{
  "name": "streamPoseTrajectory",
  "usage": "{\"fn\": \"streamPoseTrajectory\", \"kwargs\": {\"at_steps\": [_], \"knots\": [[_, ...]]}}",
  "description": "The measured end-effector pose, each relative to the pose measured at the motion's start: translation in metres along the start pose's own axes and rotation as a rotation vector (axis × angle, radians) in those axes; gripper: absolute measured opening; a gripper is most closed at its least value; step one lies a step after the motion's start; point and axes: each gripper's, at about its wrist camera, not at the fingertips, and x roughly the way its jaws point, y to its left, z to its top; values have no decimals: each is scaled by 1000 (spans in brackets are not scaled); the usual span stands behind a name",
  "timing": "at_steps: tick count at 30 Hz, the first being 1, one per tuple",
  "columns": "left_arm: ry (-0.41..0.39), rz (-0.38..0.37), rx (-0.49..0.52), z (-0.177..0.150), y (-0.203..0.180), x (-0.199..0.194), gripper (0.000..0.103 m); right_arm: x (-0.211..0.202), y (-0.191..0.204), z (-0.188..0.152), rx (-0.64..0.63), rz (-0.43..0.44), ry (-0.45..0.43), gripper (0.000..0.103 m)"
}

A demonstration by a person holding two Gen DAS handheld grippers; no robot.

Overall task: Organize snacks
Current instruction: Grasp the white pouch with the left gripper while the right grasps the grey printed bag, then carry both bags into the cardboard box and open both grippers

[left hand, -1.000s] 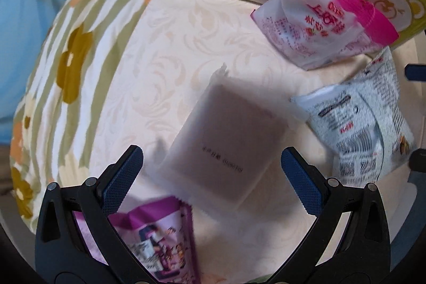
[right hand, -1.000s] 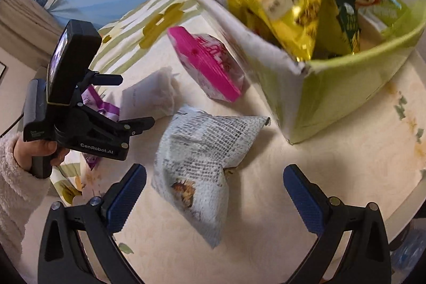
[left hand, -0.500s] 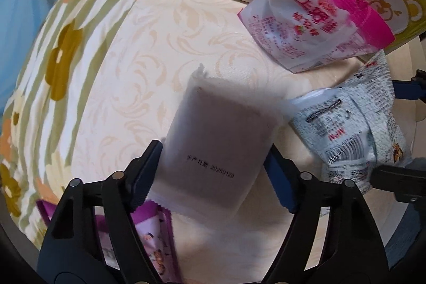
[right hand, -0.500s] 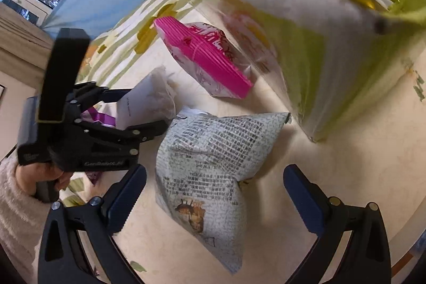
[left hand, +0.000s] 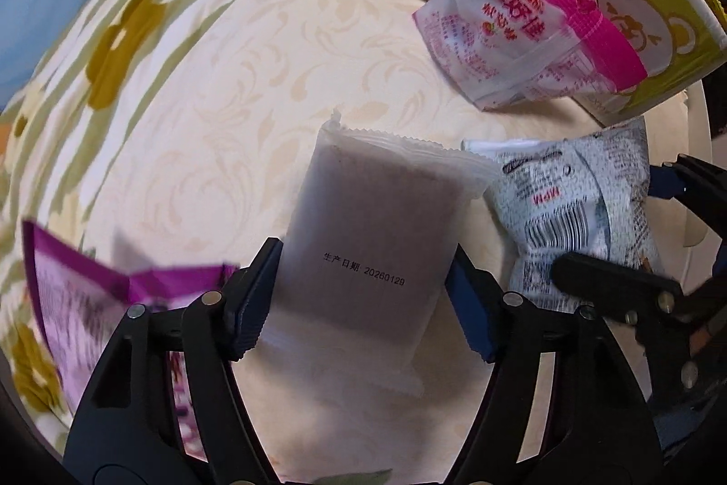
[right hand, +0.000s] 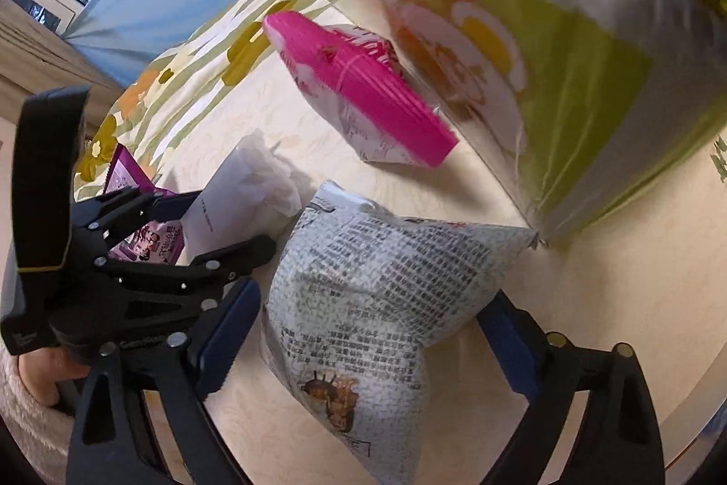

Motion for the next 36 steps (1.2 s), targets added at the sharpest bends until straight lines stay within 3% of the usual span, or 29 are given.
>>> {"fn": "streamPoseTrajectory", "kwargs": {"at_steps": [9,11,13,23,27,36], "knots": [[-35,-33,-172,-39,6,-13,65,4,16,-4,-49,-10,3,63],[-47,-45,-208,-49,8,-16,65,1,20,-6,-73,-9,-6,52],[-66,-57,-236,-57,10,-20,65,-3,27,-8,-106,-14,-17,50],[-173,-77,-337,-80,21,-66,61,-28,58,-15,-234,-47,-99,49],[-218,-119,-404,-86,25,-82,61,-49,61,-18,-269,-36,-130,49],[-330,-113,-447,-82,20,-145,61,-113,73,-14,-368,-23,-229,49]]}}
